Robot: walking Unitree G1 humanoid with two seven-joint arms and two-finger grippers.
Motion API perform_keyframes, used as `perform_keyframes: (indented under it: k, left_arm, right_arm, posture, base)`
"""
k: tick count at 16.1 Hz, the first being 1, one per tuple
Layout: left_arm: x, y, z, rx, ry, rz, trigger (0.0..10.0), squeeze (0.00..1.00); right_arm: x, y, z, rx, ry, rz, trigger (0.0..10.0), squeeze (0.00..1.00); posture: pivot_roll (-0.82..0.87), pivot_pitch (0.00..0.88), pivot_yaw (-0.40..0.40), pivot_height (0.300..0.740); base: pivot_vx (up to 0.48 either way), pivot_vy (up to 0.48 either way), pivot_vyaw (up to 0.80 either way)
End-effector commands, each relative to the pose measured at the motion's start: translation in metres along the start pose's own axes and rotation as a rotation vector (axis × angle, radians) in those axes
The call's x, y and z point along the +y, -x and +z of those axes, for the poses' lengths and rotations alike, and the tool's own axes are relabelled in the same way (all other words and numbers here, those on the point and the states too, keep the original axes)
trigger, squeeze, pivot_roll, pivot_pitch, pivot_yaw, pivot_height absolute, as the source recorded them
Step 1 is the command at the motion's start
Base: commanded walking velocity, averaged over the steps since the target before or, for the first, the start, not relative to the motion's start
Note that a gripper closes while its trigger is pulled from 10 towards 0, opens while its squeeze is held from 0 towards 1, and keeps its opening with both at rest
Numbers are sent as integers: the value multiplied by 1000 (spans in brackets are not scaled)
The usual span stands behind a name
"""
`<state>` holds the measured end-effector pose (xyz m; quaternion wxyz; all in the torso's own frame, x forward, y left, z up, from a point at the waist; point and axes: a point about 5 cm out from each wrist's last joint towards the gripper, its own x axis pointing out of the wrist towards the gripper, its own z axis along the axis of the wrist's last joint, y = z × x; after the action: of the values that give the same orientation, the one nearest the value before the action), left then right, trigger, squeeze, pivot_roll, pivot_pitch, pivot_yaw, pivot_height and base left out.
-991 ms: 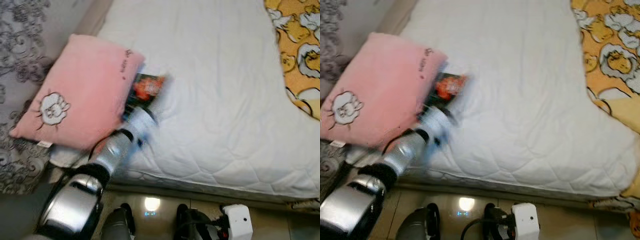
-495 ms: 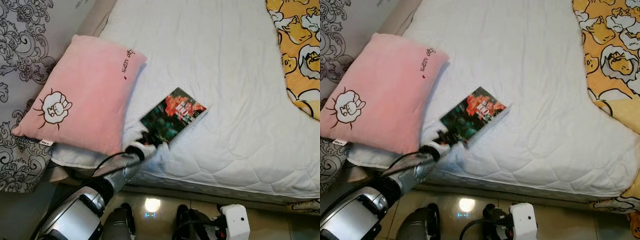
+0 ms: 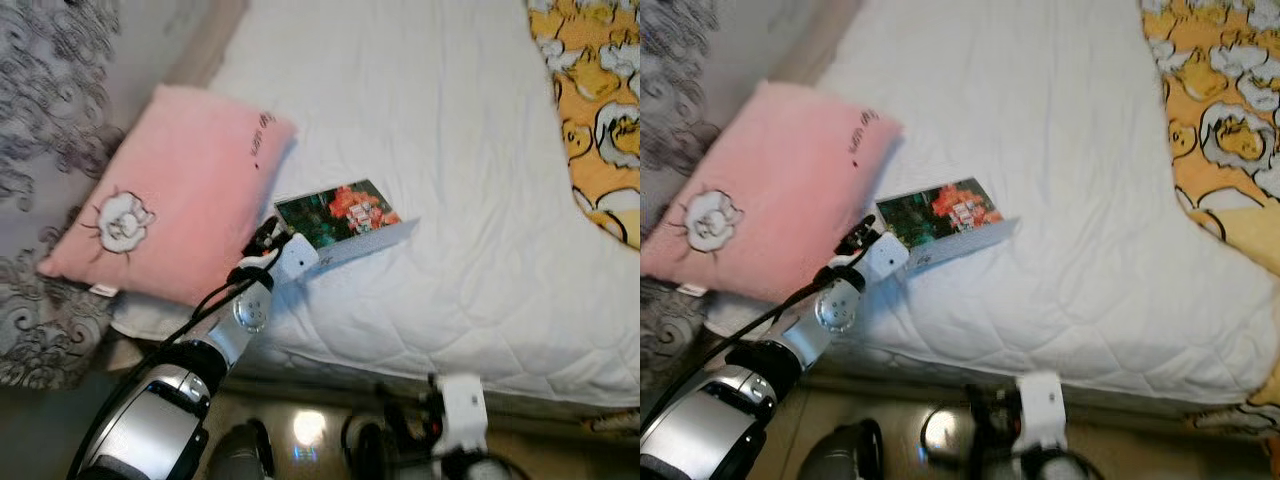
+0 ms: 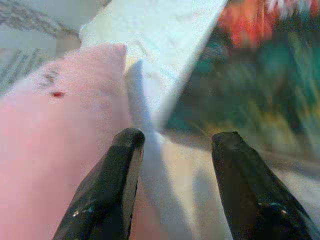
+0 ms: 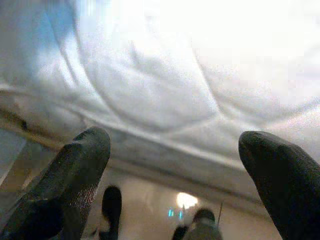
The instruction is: Clean up the room
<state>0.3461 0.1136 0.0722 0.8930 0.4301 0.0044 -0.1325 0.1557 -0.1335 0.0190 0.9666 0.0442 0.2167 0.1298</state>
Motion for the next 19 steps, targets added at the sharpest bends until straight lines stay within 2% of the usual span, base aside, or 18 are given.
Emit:
perform_keyframes:
  k: [1,2,3,4,5,6,7,8,9,10,11,12,13,16,18,19]
  left_arm:
    - [-7,-1,4,-16,-3,-75,10000,1000]
    - [-10,-1,6,-15,89,-109,10000,1000]
    - [-10,-1,6,-15,89,-109,10000,1000]
    - [-20,0,9,27,366,-192,10000,1000]
    - [-22,0,10,30,405,-212,10000,1000]
    - [-21,-1,11,39,456,-206,10000,0]
    - [-18,-3,12,40,562,-176,10000,0]
    - [-15,-4,15,36,733,-171,10000,0]
    - [-11,-2,14,2,816,-172,10000,0]
    - [-9,10,-1,4,798,-128,10000,0]
    - [-8,18,-11,22,802,-103,10000,957]
    - [-12,29,-16,17,854,-103,10000,1000]
    - [-13,29,-15,12,865,-102,10000,1000]
    - [-7,16,0,-27,894,-89,10000,1000]
    - [-7,15,8,-57,879,-120,10000,1000]
    - [-9,16,11,-84,822,-149,10000,1000]
  right_arm:
    - [-4,-4,-4,8,-4,-22,10000,0]
    - [-5,-10,0,-9,0,-25,10000,0]
    - [-5,-10,0,-9,0,-25,10000,0]
    - [-10,-23,6,-42,4,-40,10000,0]
    - [-11,-26,7,-46,5,-43,10000,0]
    - [-14,-36,13,-61,10,-48,10000,0]
    - [-18,-47,22,-92,12,-55,10000,0]
    - [-25,-56,35,-137,-14,-96,10000,0]
    - [-39,-62,48,-179,-23,-194,10000,0]
    - [-50,-55,53,-212,-51,-262,10000,0]
    - [-56,-51,53,-222,-71,-296,10000,0]
    - [-65,-49,50,-226,-74,-331,10000,0]
    - [-68,-51,50,-229,-77,-342,10000,0]
    - [-63,-66,58,-236,-51,-306,10000,0]
    - [-63,-70,61,-243,-45,-296,10000,0]
    - [-63,-72,61,-244,-41,-295,10000,0]
  posture:
    - [-71,61,13,732]
    - [-68,37,20,732]
    - [-68,37,20,732]
    - [-55,0,32,732]
    - [-53,0,32,732]
    - [-41,0,37,732]
    - [-32,0,40,732]
    - [-23,0,43,732]
    - [-8,0,44,732]
    - [-3,0,48,732]
    - [-1,0,45,732]
    - [7,0,43,732]
    - [10,0,41,732]
    - [14,0,22,732]
    - [12,0,20,732]
    - [9,0,24,732]
  base:
    - [0,0,0]
    - [0,0,0]
    - [0,0,0]
    - [0,0,0]
    - [0,0,0]
    - [0,0,0]
    - [0,0,0]
    - [0,0,0]
    - [0,0,0]
    - [0,0,0]
    - [0,0,0]
    - [0,0,0]
    - [0,0,0]
    - [0,0,0]
    - [0,0,663]
    - [0,-454,613]
